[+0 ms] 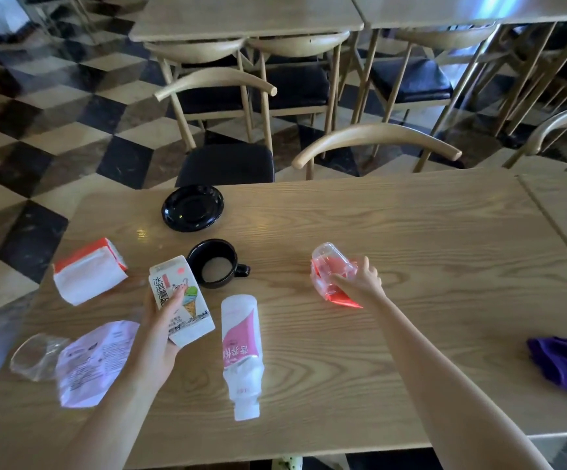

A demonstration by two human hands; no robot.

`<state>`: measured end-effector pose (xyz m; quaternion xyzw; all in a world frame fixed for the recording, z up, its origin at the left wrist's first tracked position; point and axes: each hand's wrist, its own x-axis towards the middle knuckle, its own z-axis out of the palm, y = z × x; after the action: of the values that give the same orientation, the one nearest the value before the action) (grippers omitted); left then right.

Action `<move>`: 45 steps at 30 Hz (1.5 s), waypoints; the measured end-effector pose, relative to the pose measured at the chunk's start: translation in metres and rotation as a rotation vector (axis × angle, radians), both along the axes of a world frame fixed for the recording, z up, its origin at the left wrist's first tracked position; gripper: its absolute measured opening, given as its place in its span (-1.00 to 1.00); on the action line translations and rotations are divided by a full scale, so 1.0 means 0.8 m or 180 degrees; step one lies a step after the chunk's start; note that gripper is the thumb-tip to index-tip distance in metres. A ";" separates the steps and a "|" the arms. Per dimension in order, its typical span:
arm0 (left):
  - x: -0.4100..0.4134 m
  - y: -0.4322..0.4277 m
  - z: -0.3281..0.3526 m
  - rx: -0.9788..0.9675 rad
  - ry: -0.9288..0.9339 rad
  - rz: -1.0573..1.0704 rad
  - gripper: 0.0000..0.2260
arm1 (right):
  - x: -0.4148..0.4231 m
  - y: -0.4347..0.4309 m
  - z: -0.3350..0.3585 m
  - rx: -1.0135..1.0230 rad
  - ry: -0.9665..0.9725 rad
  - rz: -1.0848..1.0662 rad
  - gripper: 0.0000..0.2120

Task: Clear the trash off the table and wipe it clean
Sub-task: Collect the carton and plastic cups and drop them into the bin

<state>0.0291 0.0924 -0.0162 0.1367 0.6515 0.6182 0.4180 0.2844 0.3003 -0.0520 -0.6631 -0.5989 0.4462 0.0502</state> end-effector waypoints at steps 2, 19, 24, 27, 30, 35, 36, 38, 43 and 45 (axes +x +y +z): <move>-0.002 0.000 0.006 0.0098 -0.0298 0.0063 -0.58 | -0.004 0.007 -0.005 -0.0101 0.0041 -0.0075 -0.16; -0.031 -0.055 0.019 0.0175 -0.0072 0.0386 -0.14 | -0.036 -0.027 -0.008 0.0510 0.0411 -0.0598 -0.31; -0.054 -0.084 0.024 0.0202 -0.0090 0.0570 -0.26 | -0.033 -0.028 0.027 0.0825 0.0796 -0.0794 -0.39; -0.069 -0.108 0.024 0.0353 -0.0390 0.0643 -0.61 | -0.054 -0.041 0.064 0.0985 0.1000 -0.0559 -0.34; -0.087 -0.129 0.030 0.0429 -0.0424 0.0627 -0.59 | -0.085 -0.068 0.107 0.1131 0.1384 -0.0299 -0.34; -0.126 -0.174 0.049 0.0518 0.0032 0.0704 -0.56 | -0.160 -0.139 0.183 0.0978 0.2417 0.0172 -0.40; -0.135 -0.188 0.049 0.0622 0.0037 0.0576 -0.58 | -0.179 -0.157 0.195 0.0883 0.2566 0.0311 -0.43; -0.156 -0.213 0.050 0.0739 -0.0084 0.0484 -0.60 | -0.222 -0.197 0.212 0.0619 0.2740 0.0515 -0.47; -0.201 -0.266 0.061 0.0845 -0.0329 0.0800 -0.71 | -0.333 -0.302 0.221 -0.0074 0.2974 0.1043 -0.44; -0.219 -0.298 0.059 0.0880 -0.0264 0.0971 -0.68 | -0.374 -0.344 0.217 -0.0255 0.2963 0.1200 -0.44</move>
<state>-0.1460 -0.1456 0.0313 0.0669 0.5559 0.7629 0.3233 -0.0151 0.0250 0.1217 -0.2755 -0.6048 0.7185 0.2049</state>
